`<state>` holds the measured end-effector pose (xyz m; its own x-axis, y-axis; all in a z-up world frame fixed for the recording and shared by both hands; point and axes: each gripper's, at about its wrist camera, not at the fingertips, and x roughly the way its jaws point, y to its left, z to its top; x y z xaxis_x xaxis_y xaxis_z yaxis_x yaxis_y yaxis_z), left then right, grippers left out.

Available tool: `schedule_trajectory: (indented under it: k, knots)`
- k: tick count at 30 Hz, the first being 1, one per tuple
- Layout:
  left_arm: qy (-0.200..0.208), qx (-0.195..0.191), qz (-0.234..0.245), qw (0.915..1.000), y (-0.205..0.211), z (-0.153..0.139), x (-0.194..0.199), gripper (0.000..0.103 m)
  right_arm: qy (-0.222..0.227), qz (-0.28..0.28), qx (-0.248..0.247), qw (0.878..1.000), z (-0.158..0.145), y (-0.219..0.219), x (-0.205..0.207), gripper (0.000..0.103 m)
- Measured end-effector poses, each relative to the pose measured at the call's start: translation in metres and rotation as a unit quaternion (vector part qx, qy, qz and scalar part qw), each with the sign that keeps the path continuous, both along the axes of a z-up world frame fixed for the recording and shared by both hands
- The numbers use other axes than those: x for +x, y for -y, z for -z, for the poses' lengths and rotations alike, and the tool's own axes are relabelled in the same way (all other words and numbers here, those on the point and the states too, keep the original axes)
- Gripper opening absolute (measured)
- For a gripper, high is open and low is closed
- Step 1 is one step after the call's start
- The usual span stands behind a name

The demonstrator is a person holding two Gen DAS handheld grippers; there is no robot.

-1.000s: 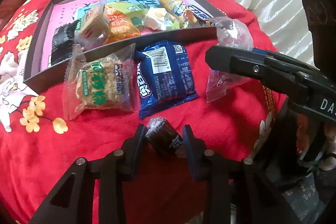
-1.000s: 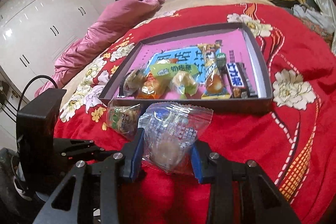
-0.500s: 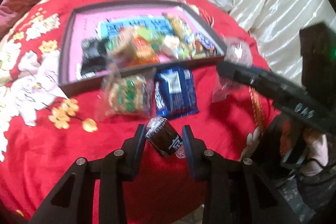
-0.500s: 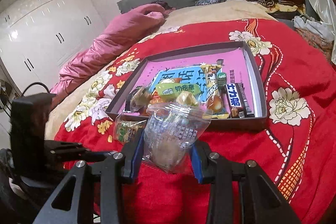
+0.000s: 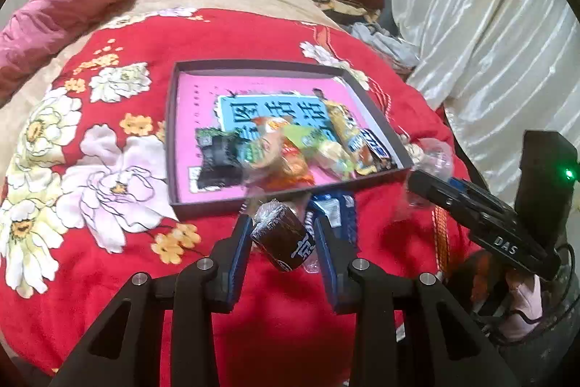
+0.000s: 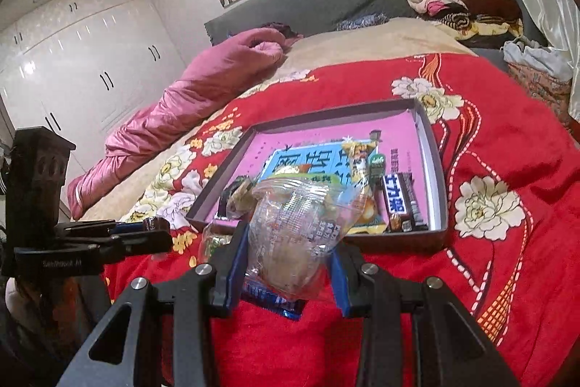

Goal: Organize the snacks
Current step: 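Carry the chocolate toward the tray with the left tool while the right tool carries the clear bag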

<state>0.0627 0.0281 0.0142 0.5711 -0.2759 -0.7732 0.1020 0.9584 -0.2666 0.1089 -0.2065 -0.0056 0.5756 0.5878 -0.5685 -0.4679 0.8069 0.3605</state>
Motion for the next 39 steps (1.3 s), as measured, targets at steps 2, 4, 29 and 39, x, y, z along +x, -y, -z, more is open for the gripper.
schedule_trajectory:
  k: [2,4,29,39]
  knots:
    - [0.003,0.001,-0.005,1.0000,-0.003,-0.002,0.002,0.036,0.005,0.003,0.005,1.000,-0.003,0.002,0.000,0.040]
    - [0.006,0.003,-0.010,0.9999,-0.006,-0.004,0.002,0.036,0.009,0.005,0.008,1.000,-0.005,0.004,0.000,0.040]
    - [-0.001,0.032,-0.065,0.9974,-0.027,0.011,0.047,0.036,0.050,0.050,0.006,0.997,-0.020,0.021,0.023,0.040]
    - [-0.023,0.047,-0.068,0.9963,-0.026,0.036,0.065,0.036,0.025,0.059,-0.014,0.998,-0.003,0.019,0.049,0.040]
